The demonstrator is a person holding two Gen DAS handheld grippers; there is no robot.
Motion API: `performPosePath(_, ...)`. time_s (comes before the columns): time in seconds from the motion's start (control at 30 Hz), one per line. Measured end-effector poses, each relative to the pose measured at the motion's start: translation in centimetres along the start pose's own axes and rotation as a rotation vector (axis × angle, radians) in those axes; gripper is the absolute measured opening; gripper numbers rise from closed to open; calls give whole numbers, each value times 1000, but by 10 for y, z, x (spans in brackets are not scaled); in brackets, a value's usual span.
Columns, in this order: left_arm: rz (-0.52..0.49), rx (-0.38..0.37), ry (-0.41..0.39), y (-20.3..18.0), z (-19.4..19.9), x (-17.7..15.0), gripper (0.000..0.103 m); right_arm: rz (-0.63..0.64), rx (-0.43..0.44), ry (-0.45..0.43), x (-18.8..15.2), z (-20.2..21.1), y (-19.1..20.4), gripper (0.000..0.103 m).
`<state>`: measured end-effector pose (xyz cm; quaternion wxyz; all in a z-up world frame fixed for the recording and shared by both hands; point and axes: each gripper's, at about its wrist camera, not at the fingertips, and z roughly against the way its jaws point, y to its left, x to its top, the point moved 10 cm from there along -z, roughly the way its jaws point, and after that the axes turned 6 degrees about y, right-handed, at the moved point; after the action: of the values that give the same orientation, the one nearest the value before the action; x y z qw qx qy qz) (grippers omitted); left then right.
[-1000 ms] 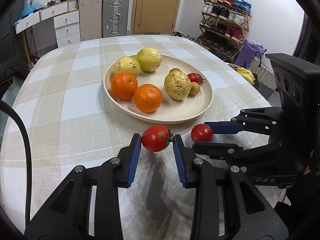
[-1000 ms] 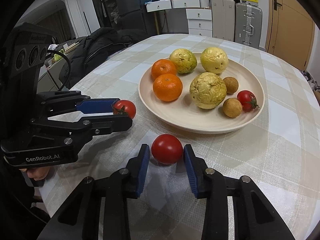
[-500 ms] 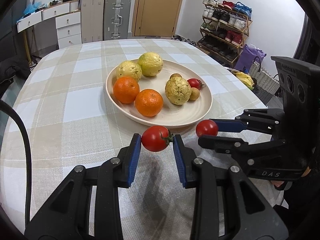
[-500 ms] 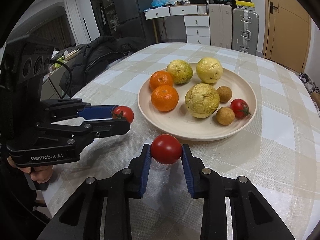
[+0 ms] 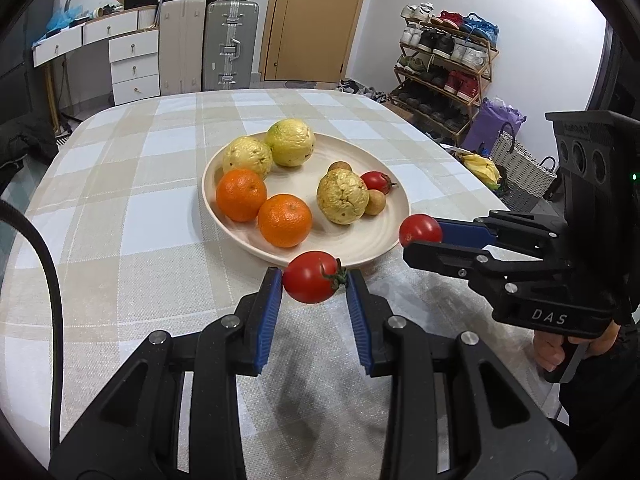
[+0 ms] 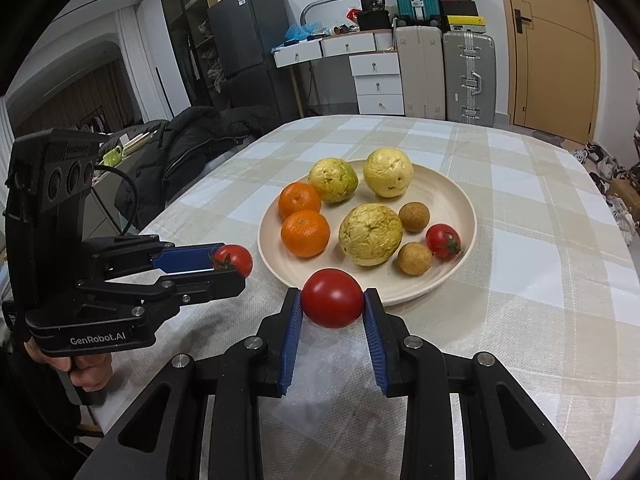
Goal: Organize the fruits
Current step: 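Carry both red tomatoes over the plate with both grippers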
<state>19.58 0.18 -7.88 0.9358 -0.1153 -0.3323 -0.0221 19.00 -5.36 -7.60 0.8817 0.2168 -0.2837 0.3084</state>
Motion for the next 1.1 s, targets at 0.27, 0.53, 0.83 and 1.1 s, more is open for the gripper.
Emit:
performPosePath(0.27,-2,-2,-7,-4,1,3,30,-16,-5,-22,2,4,-6,31)
performPosePath(0.53,-3,-10,-12,-10,-1,12,30,-33,-13,-26,3,6,-12,31)
performPosePath(0.83,-10,-19,-9,-18,-11,21,30,-43,-19,-29,4,8,-18,31)
performPosePath(1.1,-20,-21,5,-22,-21,27,30,-42,-18,-22,7,4,-20,31)
